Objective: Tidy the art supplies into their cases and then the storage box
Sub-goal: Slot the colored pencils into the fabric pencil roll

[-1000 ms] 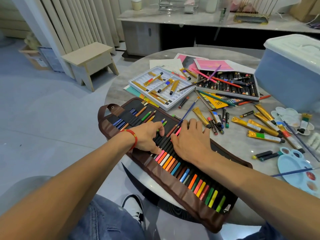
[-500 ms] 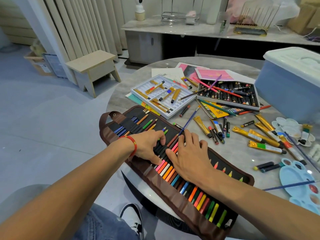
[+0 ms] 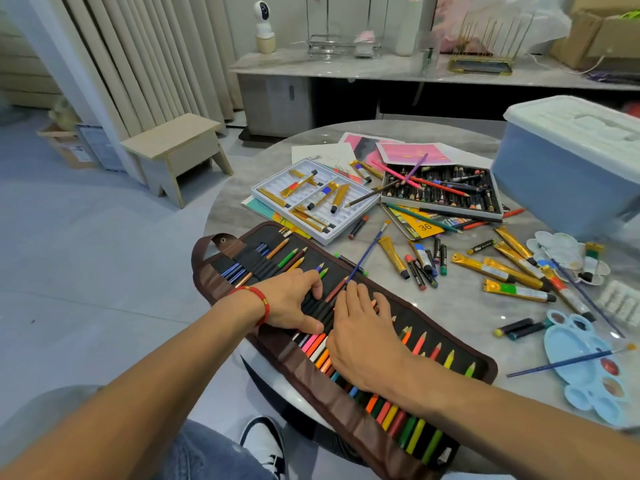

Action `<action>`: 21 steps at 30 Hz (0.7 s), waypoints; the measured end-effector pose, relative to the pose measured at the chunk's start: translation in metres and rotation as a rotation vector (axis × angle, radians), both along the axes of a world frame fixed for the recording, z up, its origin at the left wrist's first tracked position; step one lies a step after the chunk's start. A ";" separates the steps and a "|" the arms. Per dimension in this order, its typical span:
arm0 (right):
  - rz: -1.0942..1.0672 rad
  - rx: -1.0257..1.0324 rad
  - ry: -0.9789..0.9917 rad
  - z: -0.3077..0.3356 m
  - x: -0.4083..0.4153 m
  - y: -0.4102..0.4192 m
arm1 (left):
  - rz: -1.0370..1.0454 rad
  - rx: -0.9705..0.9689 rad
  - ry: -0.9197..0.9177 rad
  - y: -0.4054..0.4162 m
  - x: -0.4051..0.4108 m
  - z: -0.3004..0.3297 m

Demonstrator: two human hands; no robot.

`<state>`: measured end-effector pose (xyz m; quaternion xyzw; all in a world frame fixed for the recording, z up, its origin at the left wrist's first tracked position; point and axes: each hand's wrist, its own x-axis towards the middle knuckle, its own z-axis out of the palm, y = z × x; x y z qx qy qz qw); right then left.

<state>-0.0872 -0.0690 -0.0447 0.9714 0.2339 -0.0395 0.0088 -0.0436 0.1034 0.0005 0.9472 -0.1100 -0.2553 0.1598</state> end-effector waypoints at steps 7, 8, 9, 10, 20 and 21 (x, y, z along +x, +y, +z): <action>0.008 0.184 -0.073 0.045 0.061 -0.036 | -0.022 0.237 0.098 -0.024 0.016 0.018; -0.048 0.204 -0.106 0.048 0.081 -0.049 | -0.037 0.293 0.077 -0.030 0.022 0.026; -0.118 0.221 -0.121 0.049 0.101 -0.064 | -0.050 0.344 0.010 -0.036 0.028 0.033; -0.187 0.229 -0.132 0.048 0.119 -0.078 | -0.055 0.373 -0.094 -0.044 0.037 0.039; -0.368 0.107 -0.254 0.006 0.203 -0.123 | 0.293 0.100 -0.574 -0.094 0.127 0.001; -0.359 0.142 -0.272 0.004 0.205 -0.127 | 0.321 0.108 -0.606 -0.093 0.133 -0.005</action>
